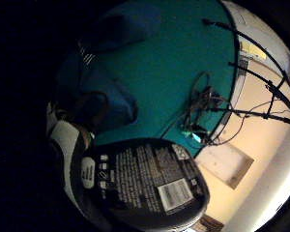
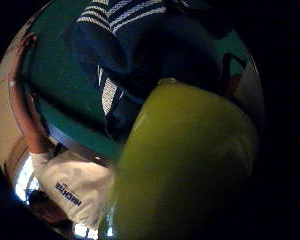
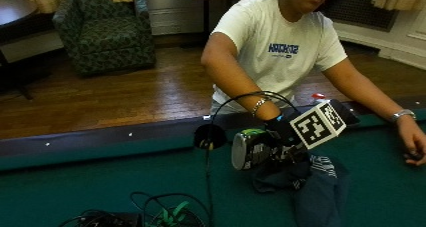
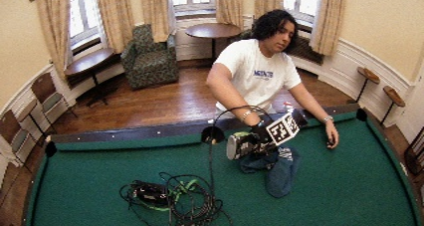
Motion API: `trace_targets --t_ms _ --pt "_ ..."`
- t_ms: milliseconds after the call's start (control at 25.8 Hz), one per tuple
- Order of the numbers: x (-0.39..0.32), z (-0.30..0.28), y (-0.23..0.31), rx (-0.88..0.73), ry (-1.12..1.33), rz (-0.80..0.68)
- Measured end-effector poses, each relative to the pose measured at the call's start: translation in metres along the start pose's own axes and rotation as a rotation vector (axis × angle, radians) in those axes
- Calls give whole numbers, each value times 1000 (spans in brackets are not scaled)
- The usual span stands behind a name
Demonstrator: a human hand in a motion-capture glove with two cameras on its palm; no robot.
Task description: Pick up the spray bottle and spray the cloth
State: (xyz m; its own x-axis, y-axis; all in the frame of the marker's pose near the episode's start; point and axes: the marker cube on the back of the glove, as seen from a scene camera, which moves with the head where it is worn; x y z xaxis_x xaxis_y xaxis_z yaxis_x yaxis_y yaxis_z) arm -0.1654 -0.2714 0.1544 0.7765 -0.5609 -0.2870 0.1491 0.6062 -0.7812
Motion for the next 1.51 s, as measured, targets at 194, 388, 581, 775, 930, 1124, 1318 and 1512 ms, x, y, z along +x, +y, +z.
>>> trace_targets --t_ms 194,388,581,775,930,1124,1318,1512 --pt "13 -25 11 88 -82 35" --pt "26 -58 25 241 -220 52" --pt "30 -84 41 396 -401 14" --pt "35 -104 60 561 -568 -9" --pt "39 -112 70 679 -696 -20" --pt "37 -113 79 781 -829 -64" --pt "20 -109 82 869 -1008 -159" --pt "-3 -107 77 894 -1161 -257"
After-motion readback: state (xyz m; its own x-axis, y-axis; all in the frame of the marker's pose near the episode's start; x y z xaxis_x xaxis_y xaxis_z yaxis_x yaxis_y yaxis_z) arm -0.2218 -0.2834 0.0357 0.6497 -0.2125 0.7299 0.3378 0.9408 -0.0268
